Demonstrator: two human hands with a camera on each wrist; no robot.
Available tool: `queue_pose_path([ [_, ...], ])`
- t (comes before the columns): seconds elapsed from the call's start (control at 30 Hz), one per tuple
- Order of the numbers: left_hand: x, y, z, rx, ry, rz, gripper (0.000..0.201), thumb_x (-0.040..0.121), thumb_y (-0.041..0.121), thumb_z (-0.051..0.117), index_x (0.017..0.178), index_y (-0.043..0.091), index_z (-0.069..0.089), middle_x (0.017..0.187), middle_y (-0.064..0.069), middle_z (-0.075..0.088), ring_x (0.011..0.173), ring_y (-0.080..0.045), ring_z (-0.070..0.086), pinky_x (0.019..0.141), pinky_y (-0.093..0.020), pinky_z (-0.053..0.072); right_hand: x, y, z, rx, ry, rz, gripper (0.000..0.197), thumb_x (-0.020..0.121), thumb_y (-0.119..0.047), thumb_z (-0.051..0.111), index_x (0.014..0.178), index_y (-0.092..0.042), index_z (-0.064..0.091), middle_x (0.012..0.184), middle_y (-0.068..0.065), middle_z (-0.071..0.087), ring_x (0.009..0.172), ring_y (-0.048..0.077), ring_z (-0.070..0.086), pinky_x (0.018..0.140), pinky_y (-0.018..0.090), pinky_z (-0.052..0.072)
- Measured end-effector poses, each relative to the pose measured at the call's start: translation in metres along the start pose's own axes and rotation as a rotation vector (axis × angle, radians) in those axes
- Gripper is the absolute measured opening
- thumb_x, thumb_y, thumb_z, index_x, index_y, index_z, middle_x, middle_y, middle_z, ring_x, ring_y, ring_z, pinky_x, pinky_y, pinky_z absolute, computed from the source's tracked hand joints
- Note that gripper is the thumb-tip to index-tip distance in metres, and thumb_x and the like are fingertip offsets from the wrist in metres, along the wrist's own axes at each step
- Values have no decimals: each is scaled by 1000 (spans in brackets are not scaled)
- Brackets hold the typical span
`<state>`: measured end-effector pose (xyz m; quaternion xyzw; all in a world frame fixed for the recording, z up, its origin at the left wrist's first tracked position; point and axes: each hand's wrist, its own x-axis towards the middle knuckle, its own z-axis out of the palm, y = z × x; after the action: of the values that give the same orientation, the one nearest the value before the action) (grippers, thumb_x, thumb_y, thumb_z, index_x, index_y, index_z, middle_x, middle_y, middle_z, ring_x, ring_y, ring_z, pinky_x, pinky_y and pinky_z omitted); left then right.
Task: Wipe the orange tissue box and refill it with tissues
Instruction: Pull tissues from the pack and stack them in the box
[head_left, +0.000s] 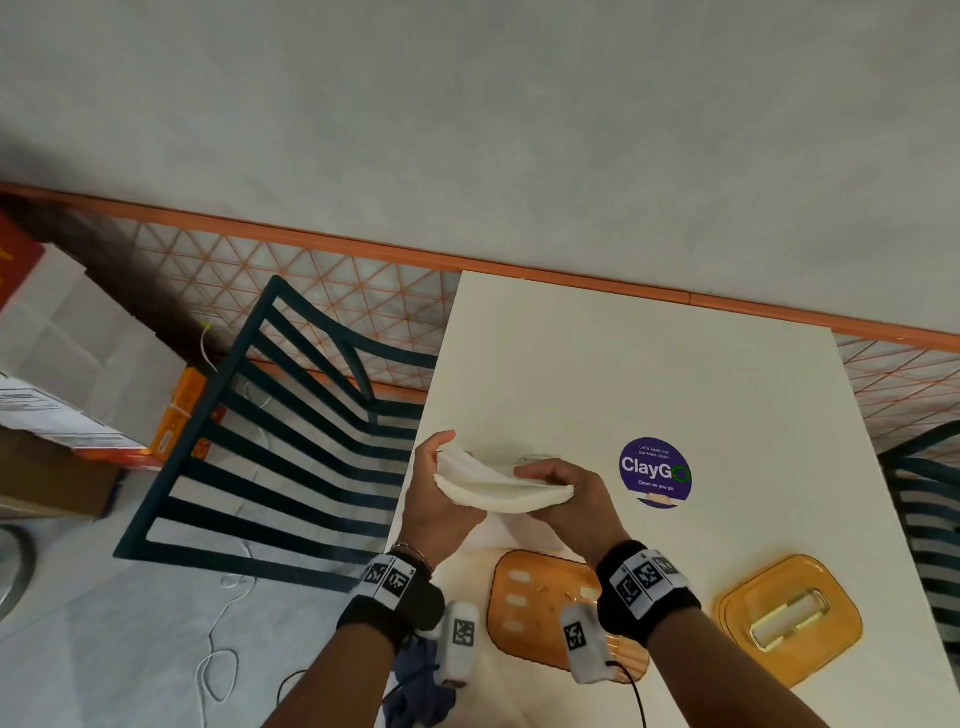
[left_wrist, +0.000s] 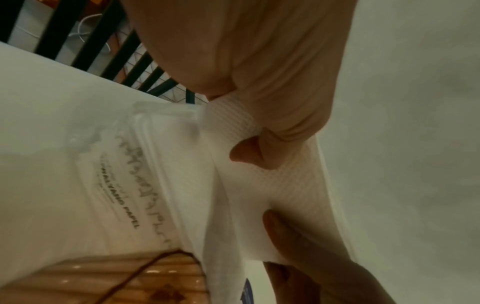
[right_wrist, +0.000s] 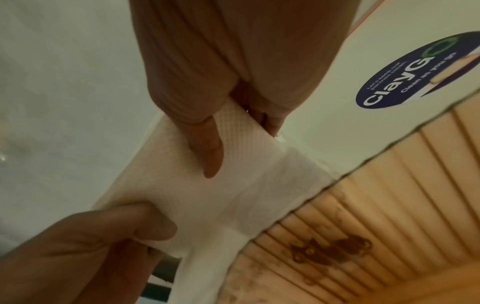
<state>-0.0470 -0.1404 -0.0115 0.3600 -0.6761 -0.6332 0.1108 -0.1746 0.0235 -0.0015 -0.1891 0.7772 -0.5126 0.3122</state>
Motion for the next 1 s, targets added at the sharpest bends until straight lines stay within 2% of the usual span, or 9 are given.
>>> queue_pose_path([
  [0.1, 7, 5, 4, 2, 26, 1, 84, 61, -7, 80, 125, 38, 50, 104, -2, 66, 99, -20, 67, 83, -31, 60, 4, -6, -2, -25, -44, -35, 32, 76, -1, 81, 97, -25, 81, 105, -7, 77, 103, 11, 70, 96, 42, 56],
  [0.17, 9, 10, 3, 41, 49, -6, 70, 60, -2, 79, 111, 39, 56, 98, 0, 67, 94, -19, 68, 83, -36, 61, 3, -10, -6, -53, -74, -24, 29, 80, -1, 77, 96, -25, 81, 102, -8, 77, 101, 11, 70, 95, 41, 56],
  [0.33, 9, 16, -7, 68, 70, 4, 54, 64, -6, 80, 100, 30, 62, 95, 3, 70, 87, -12, 67, 72, -24, 57, -4, -15, -18, 58, -117, 29, 32, 82, 3, 75, 99, -24, 80, 104, -5, 77, 100, 14, 69, 89, 31, 56],
  [0.43, 6, 9, -8, 119, 28, -27, 52, 64, -9, 75, 94, 32, 65, 94, 6, 72, 92, -15, 69, 73, -24, 56, -2, -5, -18, -51, -118, 43, 33, 83, -1, 75, 101, -28, 79, 99, -5, 77, 94, 16, 69, 84, 33, 56],
  [0.5, 6, 10, -6, 138, 24, -37, 46, 67, -11, 72, 89, 29, 67, 93, 6, 73, 93, -16, 69, 70, -21, 55, 0, -2, -18, -92, -98, 60, 30, 84, -7, 76, 103, -30, 78, 98, -7, 78, 94, 12, 70, 88, 34, 57],
  [0.6, 5, 23, -7, 136, 44, -63, 44, 73, -8, 72, 98, 28, 66, 95, 4, 71, 92, -17, 69, 63, -17, 53, -1, -10, -24, -24, -88, 83, 30, 87, -12, 76, 114, -25, 75, 105, -7, 78, 101, 12, 72, 94, 38, 57],
  [0.8, -22, 45, -17, 6, -177, -159, 51, 83, 7, 79, 126, 28, 61, 114, 7, 76, 104, -10, 72, 88, -36, 60, -48, -22, -65, 168, -107, 167, 29, 90, -13, 75, 118, -15, 71, 110, -1, 78, 102, 18, 74, 89, 36, 59],
  [0.87, -40, 38, -12, 83, -275, -204, 45, 84, 12, 79, 124, 29, 64, 112, 9, 77, 103, -12, 73, 88, -40, 61, -75, -10, -74, 177, -118, 255, 29, 88, -15, 77, 116, -14, 73, 108, 1, 79, 100, 22, 75, 87, 39, 60],
  [1.0, -69, 16, 13, 250, -336, -267, 34, 80, 16, 82, 110, 29, 71, 98, 11, 79, 90, -10, 75, 84, -39, 63, -111, 33, -75, -166, -118, 381, 23, 79, -33, 82, 98, -20, 77, 90, -4, 79, 84, 16, 74, 74, 31, 61],
])
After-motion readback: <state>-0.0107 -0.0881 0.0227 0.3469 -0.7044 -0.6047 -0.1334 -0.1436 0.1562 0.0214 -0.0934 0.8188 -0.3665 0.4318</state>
